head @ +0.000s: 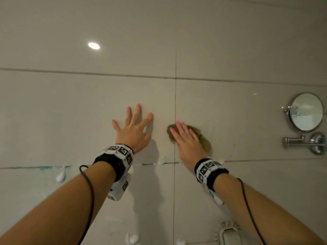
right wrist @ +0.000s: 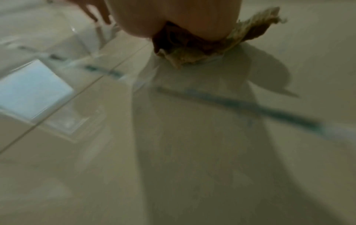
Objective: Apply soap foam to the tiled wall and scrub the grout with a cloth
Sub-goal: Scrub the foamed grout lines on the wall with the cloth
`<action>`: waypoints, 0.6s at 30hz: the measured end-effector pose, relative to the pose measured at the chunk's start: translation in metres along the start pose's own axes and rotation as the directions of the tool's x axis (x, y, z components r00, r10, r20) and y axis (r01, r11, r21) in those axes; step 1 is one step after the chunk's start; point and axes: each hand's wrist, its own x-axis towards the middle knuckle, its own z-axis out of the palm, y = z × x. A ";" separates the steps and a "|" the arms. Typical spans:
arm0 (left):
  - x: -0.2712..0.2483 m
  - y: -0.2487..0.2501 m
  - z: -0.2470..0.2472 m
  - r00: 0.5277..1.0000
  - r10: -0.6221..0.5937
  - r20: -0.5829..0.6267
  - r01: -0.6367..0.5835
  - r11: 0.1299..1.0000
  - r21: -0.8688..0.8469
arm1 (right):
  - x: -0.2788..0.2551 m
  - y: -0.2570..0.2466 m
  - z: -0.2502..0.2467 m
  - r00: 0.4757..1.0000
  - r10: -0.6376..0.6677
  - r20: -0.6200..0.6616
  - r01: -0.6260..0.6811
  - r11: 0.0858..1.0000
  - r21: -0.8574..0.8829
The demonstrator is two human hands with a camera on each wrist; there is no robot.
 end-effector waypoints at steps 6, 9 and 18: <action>-0.004 0.007 -0.001 0.997 0.044 0.058 -0.045 0.999 0.007 | -0.050 -0.009 0.022 0.983 0.018 0.183 -0.010 0.999 -0.044; -0.005 0.012 0.001 0.998 0.041 0.050 -0.042 0.999 0.012 | -0.018 -0.001 0.008 0.989 0.014 0.147 -0.006 0.999 -0.053; 0.003 0.051 0.006 0.999 -0.007 0.038 0.006 1.000 0.012 | 0.069 0.075 -0.077 0.995 0.085 0.042 -0.085 0.996 -0.005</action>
